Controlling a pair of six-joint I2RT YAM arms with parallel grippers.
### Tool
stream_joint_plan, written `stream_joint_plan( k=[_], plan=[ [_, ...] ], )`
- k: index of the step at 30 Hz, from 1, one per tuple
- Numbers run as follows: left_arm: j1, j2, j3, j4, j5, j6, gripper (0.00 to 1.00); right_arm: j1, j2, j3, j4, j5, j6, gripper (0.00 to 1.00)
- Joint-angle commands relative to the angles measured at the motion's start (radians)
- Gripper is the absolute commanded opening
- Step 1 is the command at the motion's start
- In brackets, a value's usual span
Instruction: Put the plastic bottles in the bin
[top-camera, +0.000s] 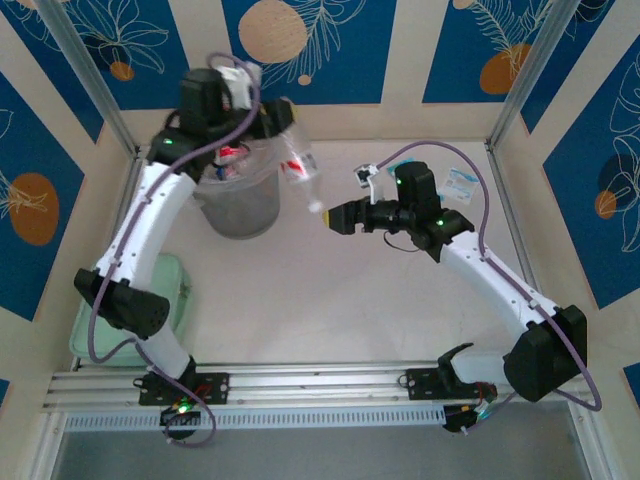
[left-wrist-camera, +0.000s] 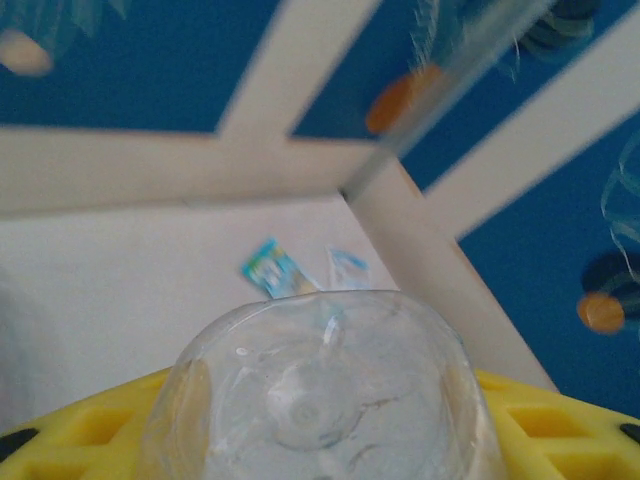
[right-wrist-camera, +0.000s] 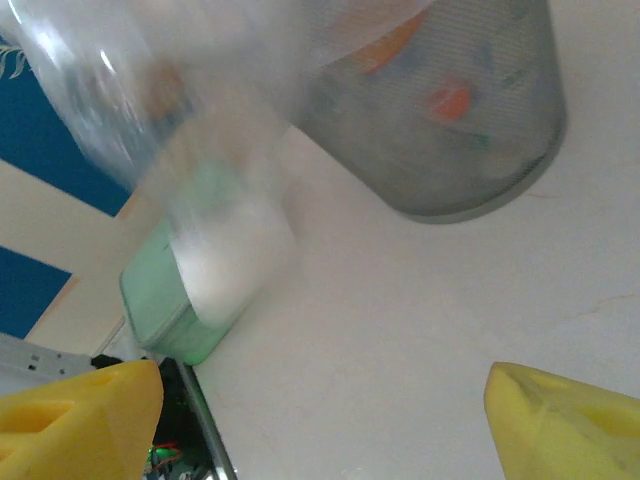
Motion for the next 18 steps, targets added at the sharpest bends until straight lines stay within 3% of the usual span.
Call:
stream_joint_plan(
  k=[1,4,9,18],
  plan=[
    [0.109,-0.002,0.111,-0.037,-0.023,0.052,0.42,-0.015,-0.038,-0.022,-0.036,0.017,0.013,0.84],
    [0.179,-0.007,0.184,-0.063,-0.124,0.121,0.41,-0.022,-0.042,-0.034,-0.044,0.024,0.014,0.84],
    [0.22,0.028,0.296,-0.149,-0.361,0.295,0.37,-0.025,-0.035,-0.043,-0.049,0.026,0.008,0.84],
    [0.224,0.239,0.491,-0.357,-0.453,0.498,0.36,-0.025,-0.037,-0.052,-0.066,0.036,0.0,0.84]
  ],
)
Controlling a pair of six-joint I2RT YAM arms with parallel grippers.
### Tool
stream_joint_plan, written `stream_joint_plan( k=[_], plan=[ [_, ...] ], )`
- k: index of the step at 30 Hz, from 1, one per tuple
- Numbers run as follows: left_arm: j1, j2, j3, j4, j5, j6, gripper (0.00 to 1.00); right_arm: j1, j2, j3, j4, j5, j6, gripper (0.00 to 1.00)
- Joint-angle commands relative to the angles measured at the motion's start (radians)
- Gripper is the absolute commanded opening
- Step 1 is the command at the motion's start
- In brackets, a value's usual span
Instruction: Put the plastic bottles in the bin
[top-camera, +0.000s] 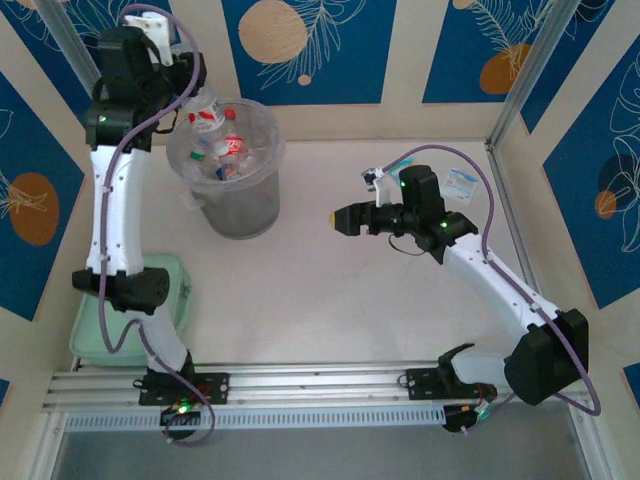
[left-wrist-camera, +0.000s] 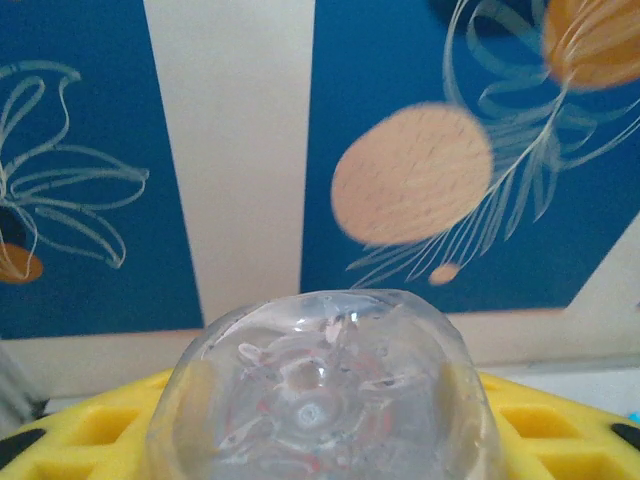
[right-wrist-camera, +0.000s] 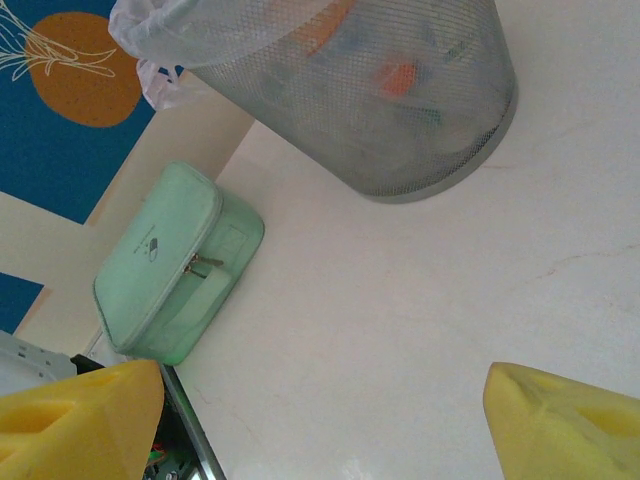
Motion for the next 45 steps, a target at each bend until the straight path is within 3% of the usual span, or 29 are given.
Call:
stream_joint_plan(
  k=[1,8,10,18,26,32,37,42,45],
  plan=[
    [0.008,0.073,0.029,-0.124,-0.054,0.116,0.36,-0.005,-0.022,-0.024,-0.027,0.008,-0.007,0.84],
    [0.006,0.185,0.056,-0.28,0.02,0.169,0.36,-0.003,-0.032,-0.04,-0.031,0.021,0.0,0.83],
    [0.006,0.217,0.056,-0.305,0.053,0.175,0.41,0.002,-0.028,-0.041,-0.031,0.021,0.001,0.83],
    [0.0,0.307,0.054,-0.265,0.174,0.151,0.5,0.032,-0.003,-0.036,-0.027,0.041,0.009,0.83],
    [-0.01,0.389,0.037,-0.236,0.247,0.135,0.75,0.041,0.022,-0.03,-0.025,0.039,0.006,0.83],
    [-0.023,0.333,-0.019,-0.162,0.288,0.124,0.84,0.047,0.051,-0.016,-0.031,0.036,0.006,0.83],
    [-0.023,0.237,-0.027,-0.123,0.296,0.118,0.99,0.056,0.07,-0.005,-0.027,0.034,0.002,0.83],
    [-0.023,0.122,-0.087,-0.059,0.267,0.113,1.0,0.064,0.088,-0.001,-0.016,0.03,0.002,0.83],
    [-0.023,0.072,-0.16,-0.005,0.262,0.097,0.92,0.07,0.095,0.0,-0.008,0.031,0.002,0.83]
  ],
)
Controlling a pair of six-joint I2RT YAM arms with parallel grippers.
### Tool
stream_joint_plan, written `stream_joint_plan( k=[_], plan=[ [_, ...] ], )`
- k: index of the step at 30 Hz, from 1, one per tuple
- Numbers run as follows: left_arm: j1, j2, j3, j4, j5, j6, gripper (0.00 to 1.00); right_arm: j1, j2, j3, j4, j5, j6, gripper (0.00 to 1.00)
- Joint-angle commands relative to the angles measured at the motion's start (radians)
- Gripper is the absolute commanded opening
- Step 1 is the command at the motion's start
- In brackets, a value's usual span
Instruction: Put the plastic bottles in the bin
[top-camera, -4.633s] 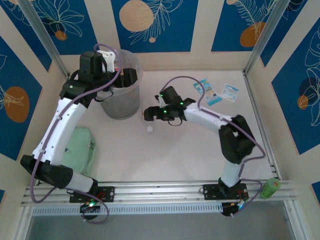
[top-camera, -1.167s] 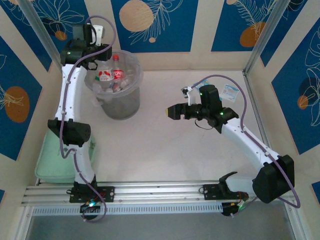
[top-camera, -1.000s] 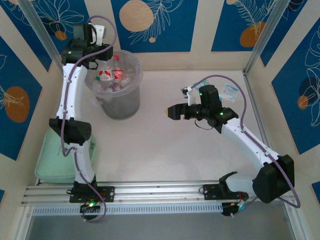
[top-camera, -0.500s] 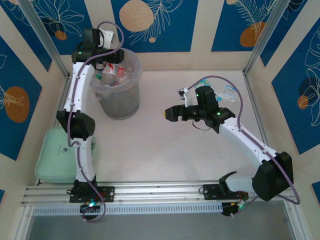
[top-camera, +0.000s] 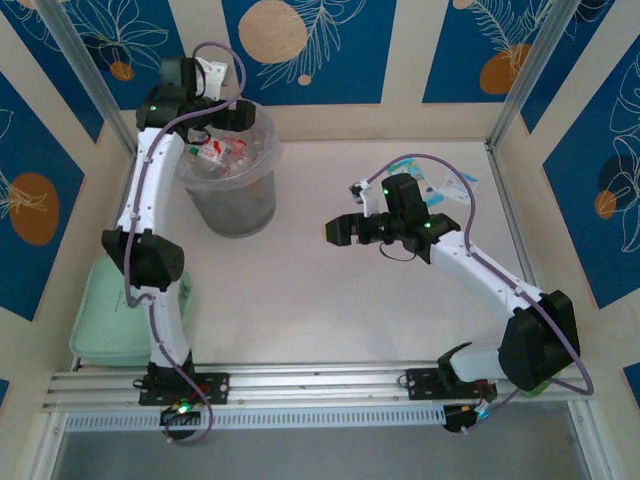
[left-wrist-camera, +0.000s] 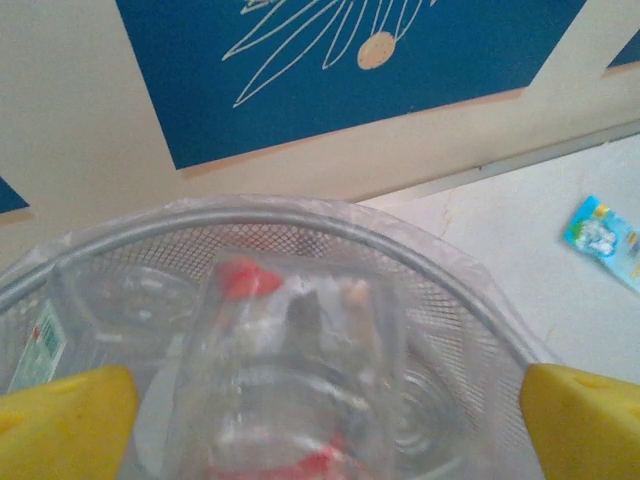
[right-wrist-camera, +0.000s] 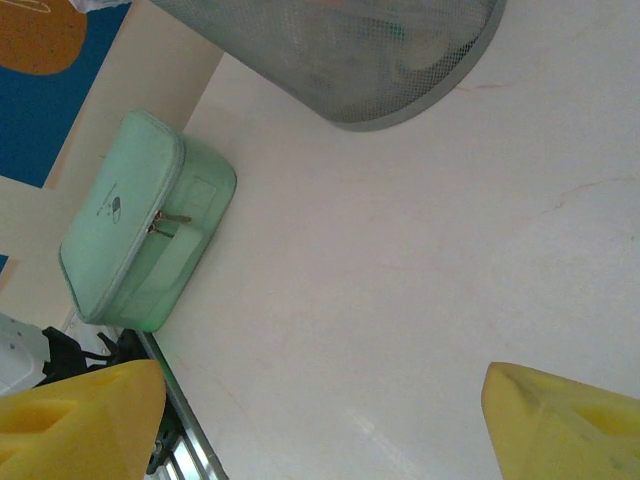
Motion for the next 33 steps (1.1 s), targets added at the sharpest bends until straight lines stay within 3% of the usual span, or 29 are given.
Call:
stream_joint_plan(
  k=[1,9,13,16,21,25,28,33],
  plan=[
    [-0.006,-0.086,-0.062,0.065,0.008,-0.028,0.88,0.014,0.014,0.03,0.006,-0.006,0.002,0.83],
    [-0.014,-0.066,-0.2,0.172,0.048,-0.082,0.51,0.027,0.008,0.027,-0.005,0.008,-0.007,0.83],
    [-0.024,-0.023,-0.203,0.172,0.067,-0.104,0.43,0.034,0.0,0.018,-0.003,0.016,0.0,0.83],
    [-0.039,-0.015,-0.207,0.17,0.059,-0.1,0.42,0.037,-0.009,0.015,-0.005,0.026,0.003,0.83],
    [-0.034,-0.07,-0.182,0.172,0.014,-0.086,0.48,0.037,-0.016,0.028,-0.028,0.039,-0.01,0.83],
    [-0.008,-0.131,-0.105,0.13,-0.034,-0.073,0.75,0.035,-0.017,0.036,-0.031,0.046,-0.018,0.83],
    [0.038,-0.169,-0.067,0.087,-0.076,-0.088,0.84,0.034,-0.01,0.04,-0.026,0.043,-0.018,0.83],
    [0.179,-0.26,-0.204,0.135,-0.098,-0.239,0.87,0.037,0.001,0.039,-0.017,0.037,-0.017,0.83]
  ],
)
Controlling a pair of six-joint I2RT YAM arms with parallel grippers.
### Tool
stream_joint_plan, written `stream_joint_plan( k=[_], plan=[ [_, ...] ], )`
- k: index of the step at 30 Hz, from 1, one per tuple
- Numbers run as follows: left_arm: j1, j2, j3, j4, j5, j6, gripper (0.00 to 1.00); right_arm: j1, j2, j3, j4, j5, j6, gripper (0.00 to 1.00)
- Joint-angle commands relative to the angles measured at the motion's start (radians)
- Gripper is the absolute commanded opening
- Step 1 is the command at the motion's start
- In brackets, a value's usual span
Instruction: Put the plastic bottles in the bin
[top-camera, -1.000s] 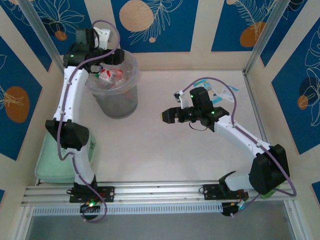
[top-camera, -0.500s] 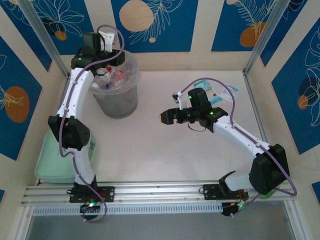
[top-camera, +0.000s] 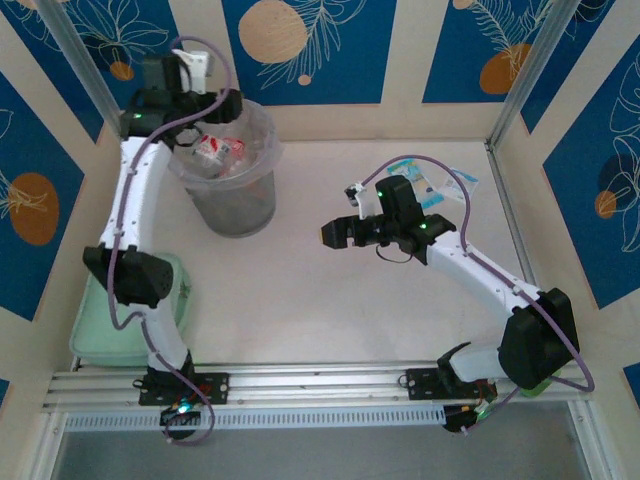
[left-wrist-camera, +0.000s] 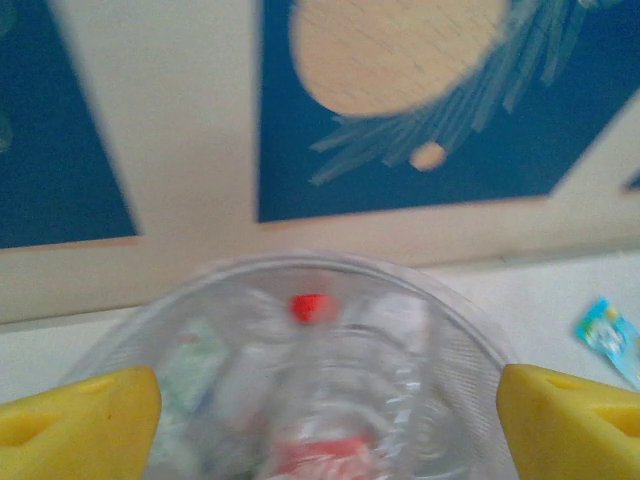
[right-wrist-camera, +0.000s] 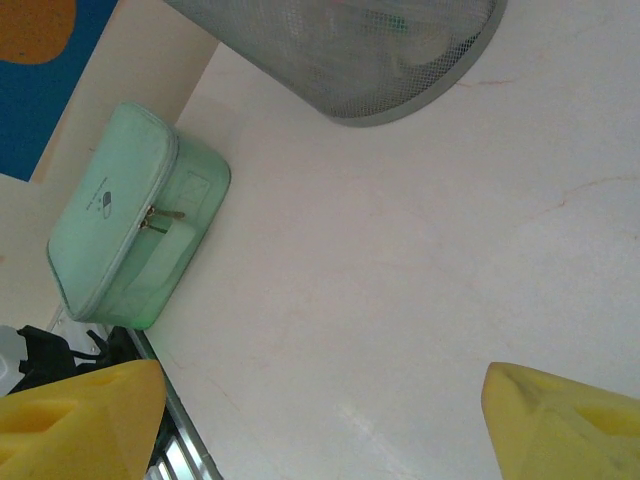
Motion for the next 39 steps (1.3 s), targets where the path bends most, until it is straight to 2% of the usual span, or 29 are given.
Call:
stream_joint_plan(
  k=[1,5,7,13,20,29,39],
  plan=[
    [0.107,-0.1,-0.124,0.044,-0.037,-0.148,0.87,0.007,-0.005,0.028,-0.007,-0.002,-0.016,0.83],
    [0.234,-0.188,-0.377,0.224,0.012,-0.385,0.81,0.007,-0.014,0.026,-0.022,0.007,-0.022,0.83],
    [0.289,-0.21,-0.492,0.324,0.077,-0.482,0.76,0.007,-0.019,0.026,-0.035,0.015,-0.028,0.83],
    [0.292,-0.159,-0.567,0.373,0.199,-0.523,0.72,0.004,-0.028,0.02,-0.043,0.024,-0.032,0.83],
    [0.247,-0.123,-0.604,0.387,0.226,-0.512,0.66,0.014,-0.019,0.023,-0.044,0.032,-0.029,0.83],
    [0.129,-0.031,-0.573,0.408,0.249,-0.539,0.6,0.013,-0.021,0.034,-0.046,0.036,-0.023,0.82],
    [-0.078,0.09,-0.497,0.436,0.238,-0.553,0.57,-0.025,-0.072,0.015,-0.055,0.079,-0.019,0.82]
  ],
)
